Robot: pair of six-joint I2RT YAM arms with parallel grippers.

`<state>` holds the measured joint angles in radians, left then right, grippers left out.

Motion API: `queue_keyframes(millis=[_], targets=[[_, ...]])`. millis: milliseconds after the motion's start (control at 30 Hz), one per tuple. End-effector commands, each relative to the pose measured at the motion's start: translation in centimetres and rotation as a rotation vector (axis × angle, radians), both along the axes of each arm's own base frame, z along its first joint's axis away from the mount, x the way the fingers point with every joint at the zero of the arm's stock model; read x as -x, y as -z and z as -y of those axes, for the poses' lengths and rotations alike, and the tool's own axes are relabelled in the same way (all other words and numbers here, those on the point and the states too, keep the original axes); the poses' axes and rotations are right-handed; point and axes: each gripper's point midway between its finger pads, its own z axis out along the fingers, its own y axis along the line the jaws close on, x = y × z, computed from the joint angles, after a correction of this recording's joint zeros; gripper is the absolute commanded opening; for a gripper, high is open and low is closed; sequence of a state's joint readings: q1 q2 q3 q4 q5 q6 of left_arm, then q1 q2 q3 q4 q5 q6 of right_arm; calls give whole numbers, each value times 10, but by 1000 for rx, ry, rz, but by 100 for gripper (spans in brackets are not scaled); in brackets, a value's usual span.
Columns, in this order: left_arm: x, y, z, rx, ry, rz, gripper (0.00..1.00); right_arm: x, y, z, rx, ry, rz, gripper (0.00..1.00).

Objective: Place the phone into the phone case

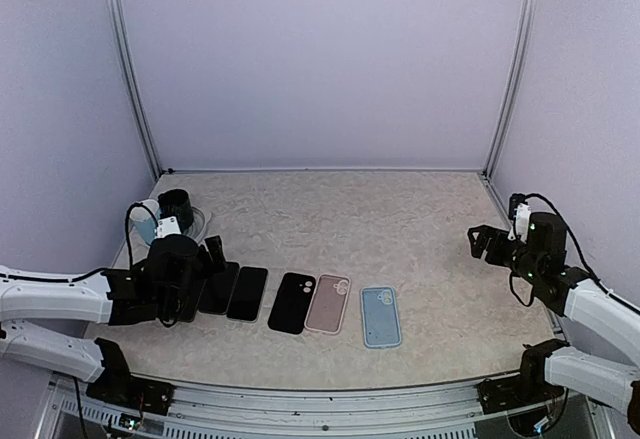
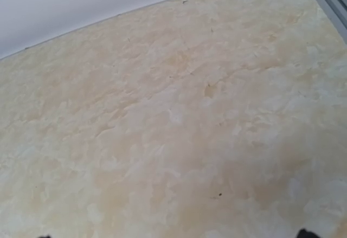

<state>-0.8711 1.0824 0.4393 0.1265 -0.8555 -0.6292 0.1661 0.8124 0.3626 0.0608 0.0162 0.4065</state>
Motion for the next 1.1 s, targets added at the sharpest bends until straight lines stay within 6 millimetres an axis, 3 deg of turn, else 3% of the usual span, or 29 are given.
queue_keyframes(millis=[0,267,467,567,733,867,1000,1067], targets=[[2,1,-5,-17,-16,12,99,1,-5,7,-13,41,30,98],[0,-10,4,-35,39,30,99,8,-37,2,-59,11,139,99],[-3,-18,18,-51,92,-20,99,16,-72,-38,-118,-224,211,99],[-1,-10,28,-59,124,-117,99,12,-80,-51,-145,-294,180,99],[2,15,67,-58,277,-289,92,-3,-73,-65,-146,-317,54,99],[2,29,103,-67,391,-421,94,-12,-65,-93,-66,-322,-47,98],[-1,50,116,-46,390,-505,93,-13,-54,-121,9,-328,-122,95],[-2,72,112,-42,378,-561,90,-16,-49,-127,17,-326,-134,95]])
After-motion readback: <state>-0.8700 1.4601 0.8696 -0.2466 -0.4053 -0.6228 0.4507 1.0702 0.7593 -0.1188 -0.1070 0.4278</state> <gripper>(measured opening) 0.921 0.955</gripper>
